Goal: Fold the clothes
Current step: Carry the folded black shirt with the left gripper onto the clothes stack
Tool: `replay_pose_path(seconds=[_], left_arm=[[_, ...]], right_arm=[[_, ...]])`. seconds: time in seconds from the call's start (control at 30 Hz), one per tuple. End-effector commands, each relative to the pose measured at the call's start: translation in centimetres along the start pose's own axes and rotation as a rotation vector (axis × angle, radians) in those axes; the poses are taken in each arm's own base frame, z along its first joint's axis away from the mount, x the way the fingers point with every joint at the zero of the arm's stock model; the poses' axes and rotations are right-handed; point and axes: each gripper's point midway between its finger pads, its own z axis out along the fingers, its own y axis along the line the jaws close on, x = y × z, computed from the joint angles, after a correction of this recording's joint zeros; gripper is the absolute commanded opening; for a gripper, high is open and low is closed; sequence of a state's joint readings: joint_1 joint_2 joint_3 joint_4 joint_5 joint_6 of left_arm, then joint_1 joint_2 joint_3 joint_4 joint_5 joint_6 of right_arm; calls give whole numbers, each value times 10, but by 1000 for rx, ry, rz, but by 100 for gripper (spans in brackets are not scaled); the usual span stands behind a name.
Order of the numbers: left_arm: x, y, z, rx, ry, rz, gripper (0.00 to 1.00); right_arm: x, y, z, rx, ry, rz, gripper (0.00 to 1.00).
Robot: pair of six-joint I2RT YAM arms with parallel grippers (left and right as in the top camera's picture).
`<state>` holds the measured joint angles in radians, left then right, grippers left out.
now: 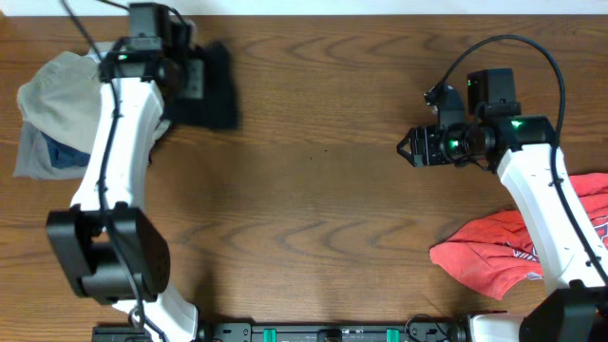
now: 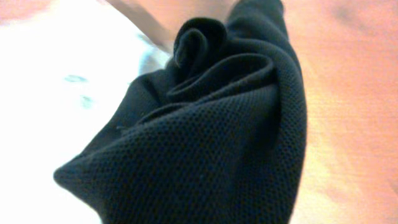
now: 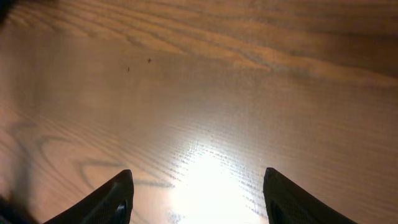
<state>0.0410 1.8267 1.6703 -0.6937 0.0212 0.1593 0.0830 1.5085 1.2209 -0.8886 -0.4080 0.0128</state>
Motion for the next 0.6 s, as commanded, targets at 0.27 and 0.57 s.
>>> replay_pose_path(seconds=[0.27, 0.57], left_arm=[[-11, 144, -5, -312, -106, -179, 7], [21, 211, 14, -308, -97, -390, 7]], right_arm=[[8, -4, -10, 24, 24, 27, 64], [11, -8, -10, 50, 35, 32, 64]])
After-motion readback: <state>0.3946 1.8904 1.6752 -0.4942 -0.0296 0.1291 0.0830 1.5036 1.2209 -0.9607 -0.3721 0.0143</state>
